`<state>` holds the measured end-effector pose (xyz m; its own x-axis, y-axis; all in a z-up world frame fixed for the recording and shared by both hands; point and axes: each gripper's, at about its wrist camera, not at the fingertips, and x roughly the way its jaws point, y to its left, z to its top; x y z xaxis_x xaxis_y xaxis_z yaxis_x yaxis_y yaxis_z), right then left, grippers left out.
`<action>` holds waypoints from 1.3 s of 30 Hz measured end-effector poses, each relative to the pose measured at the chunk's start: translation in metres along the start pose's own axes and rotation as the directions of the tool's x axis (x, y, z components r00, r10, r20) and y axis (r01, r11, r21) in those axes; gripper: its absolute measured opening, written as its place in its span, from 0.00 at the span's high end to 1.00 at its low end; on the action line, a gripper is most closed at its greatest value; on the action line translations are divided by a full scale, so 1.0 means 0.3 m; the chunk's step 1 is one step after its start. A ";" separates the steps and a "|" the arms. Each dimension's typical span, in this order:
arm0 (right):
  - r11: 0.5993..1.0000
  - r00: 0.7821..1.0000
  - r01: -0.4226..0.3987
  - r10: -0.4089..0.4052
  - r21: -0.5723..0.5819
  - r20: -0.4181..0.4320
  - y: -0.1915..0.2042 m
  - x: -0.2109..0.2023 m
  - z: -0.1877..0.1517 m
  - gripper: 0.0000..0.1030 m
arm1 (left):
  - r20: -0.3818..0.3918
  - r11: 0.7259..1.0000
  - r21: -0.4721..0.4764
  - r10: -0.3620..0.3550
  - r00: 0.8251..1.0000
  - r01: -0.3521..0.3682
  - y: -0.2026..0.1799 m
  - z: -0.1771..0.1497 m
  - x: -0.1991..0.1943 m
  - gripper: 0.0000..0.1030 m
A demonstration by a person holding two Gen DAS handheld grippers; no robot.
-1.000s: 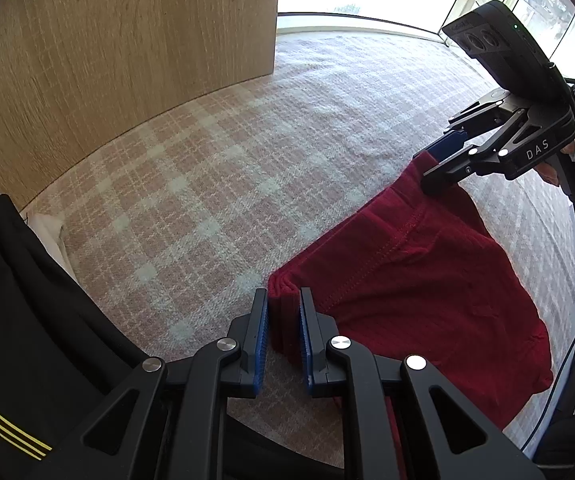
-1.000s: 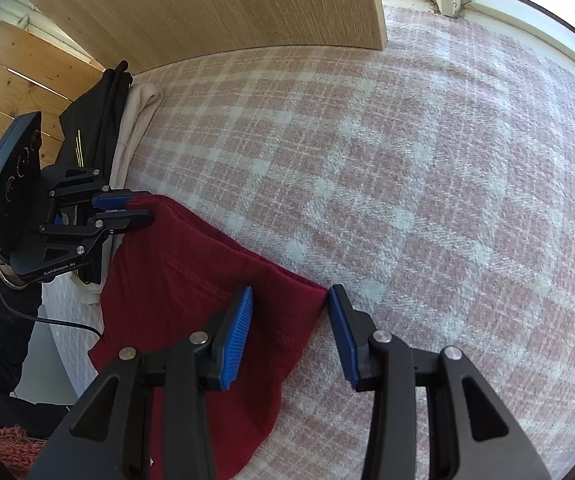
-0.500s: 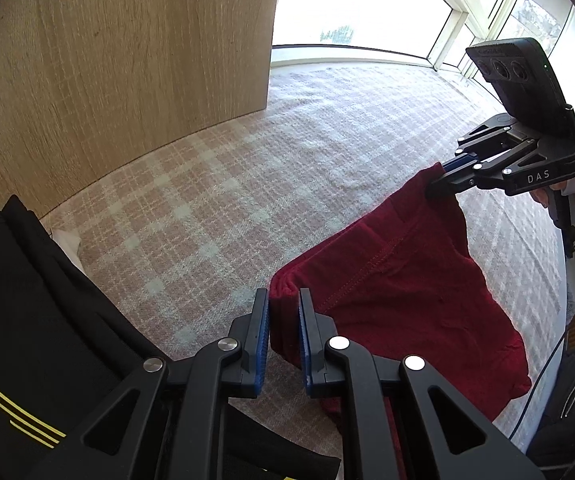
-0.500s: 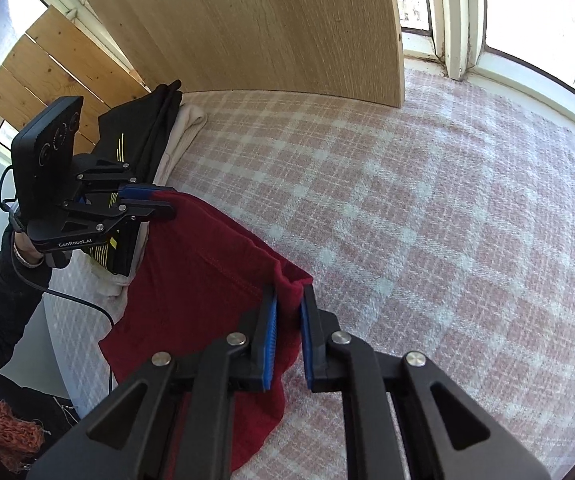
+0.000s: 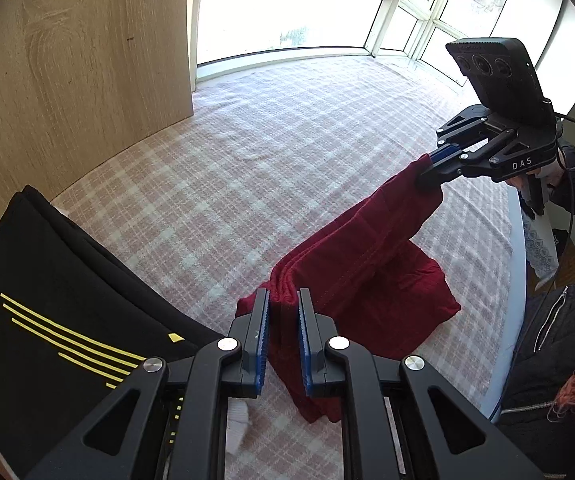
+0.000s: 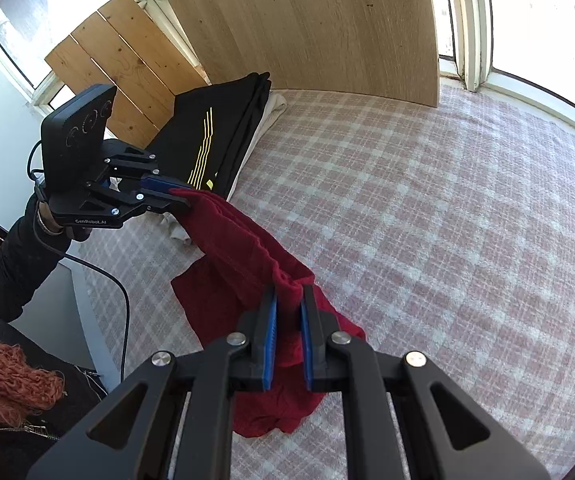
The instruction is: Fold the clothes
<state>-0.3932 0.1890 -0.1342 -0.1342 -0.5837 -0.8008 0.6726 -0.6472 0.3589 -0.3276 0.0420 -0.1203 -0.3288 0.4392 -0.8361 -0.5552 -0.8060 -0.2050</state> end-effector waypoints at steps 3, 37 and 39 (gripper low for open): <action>1.000 1.000 0.006 -0.006 -0.013 -0.007 0.052 0.010 -0.075 0.90 | -0.025 1.000 0.014 0.002 1.000 -0.002 -0.046 -0.070 0.011 0.88; 0.990 0.993 -0.025 0.041 0.137 -0.115 -0.001 0.135 -0.233 0.78 | -0.170 0.990 0.141 0.023 0.985 0.001 -0.157 -0.181 0.215 0.74; 0.985 0.989 -0.016 0.042 0.173 -0.145 -0.040 0.157 -0.255 0.78 | -0.145 0.996 0.082 -0.021 0.989 0.033 -0.123 -0.200 0.198 0.74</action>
<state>-0.3522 0.2067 -0.2130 0.0009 -0.5329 -0.8462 0.5385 -0.7127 0.4495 -0.2808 0.0740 -0.1928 -0.2030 0.3934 -0.8967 -0.6263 -0.7561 -0.1899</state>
